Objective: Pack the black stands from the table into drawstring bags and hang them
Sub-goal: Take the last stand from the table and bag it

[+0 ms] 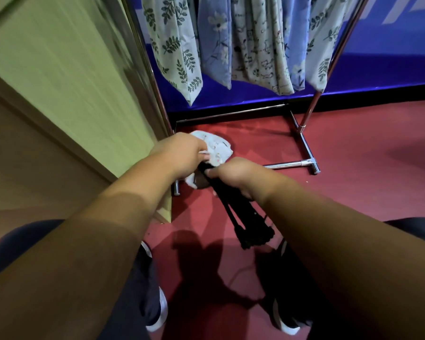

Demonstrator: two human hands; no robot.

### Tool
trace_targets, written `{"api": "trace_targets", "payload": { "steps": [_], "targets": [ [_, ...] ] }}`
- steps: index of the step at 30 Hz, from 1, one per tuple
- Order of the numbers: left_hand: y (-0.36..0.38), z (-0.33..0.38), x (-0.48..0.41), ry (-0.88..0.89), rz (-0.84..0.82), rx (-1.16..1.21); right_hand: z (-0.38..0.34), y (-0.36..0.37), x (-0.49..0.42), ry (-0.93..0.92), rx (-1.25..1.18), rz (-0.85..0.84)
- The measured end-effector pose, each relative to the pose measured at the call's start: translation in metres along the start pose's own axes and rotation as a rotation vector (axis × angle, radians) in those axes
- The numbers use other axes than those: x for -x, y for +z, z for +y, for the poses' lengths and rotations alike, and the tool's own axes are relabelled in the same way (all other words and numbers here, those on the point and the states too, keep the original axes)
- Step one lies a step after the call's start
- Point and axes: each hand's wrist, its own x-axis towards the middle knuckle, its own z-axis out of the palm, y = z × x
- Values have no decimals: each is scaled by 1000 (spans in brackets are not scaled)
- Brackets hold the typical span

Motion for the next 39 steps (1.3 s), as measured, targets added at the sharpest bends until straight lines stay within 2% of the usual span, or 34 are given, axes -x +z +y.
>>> {"api": "trace_targets", "payload": {
  "steps": [3, 7, 10, 13, 15, 19, 23, 26, 28, 32, 35, 39],
  "targets": [
    [-1, -2, 5, 8, -123, -17, -2, -1, -7, 78, -350, -97],
    [-7, 3, 9, 136, -241, 12, -7, -10, 1, 144, -527, -272],
    [-4, -8, 7, 165, -243, 75, -9, -16, 4, 137, -497, -358],
    [-12, -7, 11, 160, -134, 176, -11, -20, 6, 85, -329, -400],
    [-14, -7, 12, 84, -104, 259, -12, -22, 3, 80, -262, -375],
    [-14, -8, 15, -45, 1, 693, -10, -27, -5, 120, -314, -271],
    [-17, -2, 13, -102, 51, 831, -12, -27, -5, 123, -183, -104],
    [-18, 2, 10, -171, 143, 923, -10, -23, 2, 224, 6, -209],
    [-19, 2, 9, -216, 163, 967, -8, -17, 4, 209, 115, -254],
    [-21, 6, 11, -222, 101, 1046, -5, -18, -5, 43, 333, 8],
    [-20, 6, 9, -214, 79, 1017, -14, -30, -8, 4, 229, 86],
    [-15, 1, 5, -227, 95, 908, -25, -36, -4, -111, -107, 22]
  ]
}}
